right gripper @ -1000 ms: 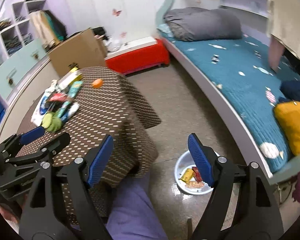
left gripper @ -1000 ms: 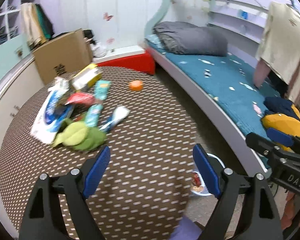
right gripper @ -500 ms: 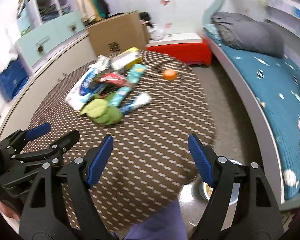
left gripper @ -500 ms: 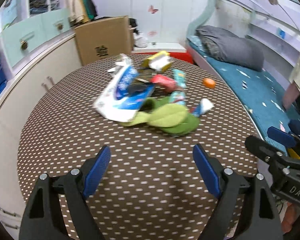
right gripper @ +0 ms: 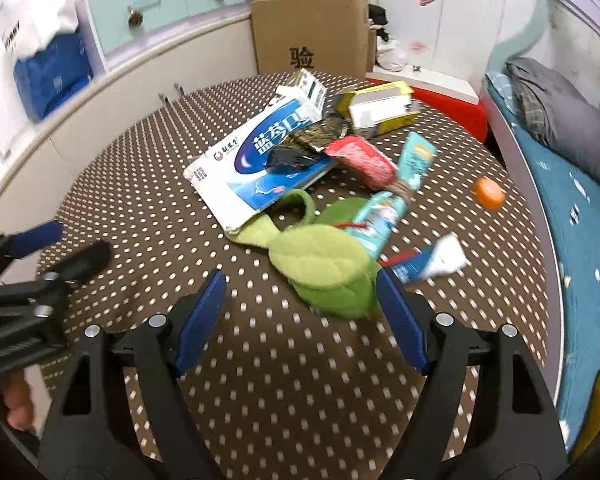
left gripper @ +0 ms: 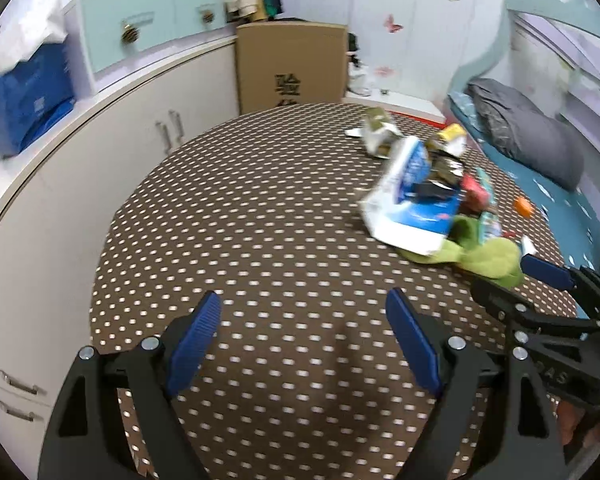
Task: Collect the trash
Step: 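Grasp the green plush leaf toy with the right tool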
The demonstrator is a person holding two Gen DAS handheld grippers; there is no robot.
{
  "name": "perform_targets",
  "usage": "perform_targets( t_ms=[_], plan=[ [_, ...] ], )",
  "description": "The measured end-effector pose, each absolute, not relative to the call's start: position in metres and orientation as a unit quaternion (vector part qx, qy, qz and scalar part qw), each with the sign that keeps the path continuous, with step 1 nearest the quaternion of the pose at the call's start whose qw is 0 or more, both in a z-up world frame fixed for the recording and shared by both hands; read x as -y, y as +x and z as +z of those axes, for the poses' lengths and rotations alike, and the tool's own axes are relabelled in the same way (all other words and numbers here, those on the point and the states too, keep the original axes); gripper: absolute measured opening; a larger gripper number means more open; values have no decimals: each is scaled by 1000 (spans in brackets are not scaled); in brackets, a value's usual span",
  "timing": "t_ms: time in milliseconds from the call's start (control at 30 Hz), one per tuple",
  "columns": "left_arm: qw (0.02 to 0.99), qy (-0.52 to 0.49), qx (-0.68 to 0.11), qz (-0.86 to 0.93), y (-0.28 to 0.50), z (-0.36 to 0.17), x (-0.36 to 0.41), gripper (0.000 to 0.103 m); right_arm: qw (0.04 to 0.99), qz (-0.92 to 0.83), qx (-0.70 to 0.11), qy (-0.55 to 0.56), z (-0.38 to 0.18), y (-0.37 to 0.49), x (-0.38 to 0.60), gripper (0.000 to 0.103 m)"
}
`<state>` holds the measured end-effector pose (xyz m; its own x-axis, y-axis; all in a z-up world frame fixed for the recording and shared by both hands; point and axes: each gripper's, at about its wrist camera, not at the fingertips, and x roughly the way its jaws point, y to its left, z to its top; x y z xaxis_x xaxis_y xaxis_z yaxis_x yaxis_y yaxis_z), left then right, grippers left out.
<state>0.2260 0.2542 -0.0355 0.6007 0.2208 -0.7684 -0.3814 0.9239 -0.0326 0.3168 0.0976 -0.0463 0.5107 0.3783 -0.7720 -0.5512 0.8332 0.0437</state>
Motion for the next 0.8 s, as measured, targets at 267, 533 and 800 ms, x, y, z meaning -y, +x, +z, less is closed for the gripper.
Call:
perform_targets(
  t_ms=[267,533,800],
  plan=[
    [879,-115,-424,187,226,-46,-279,83,865,248,-406,-160,-59,332,-122,21],
    [882,-114,-421,179,232,-43,-278,83,877,269,-386,-99,-25,315,-92,15],
    [888,-119,-423,135,269,-35,-262,86,907,237,-343,-53,16,312,-42,15]
  ],
)
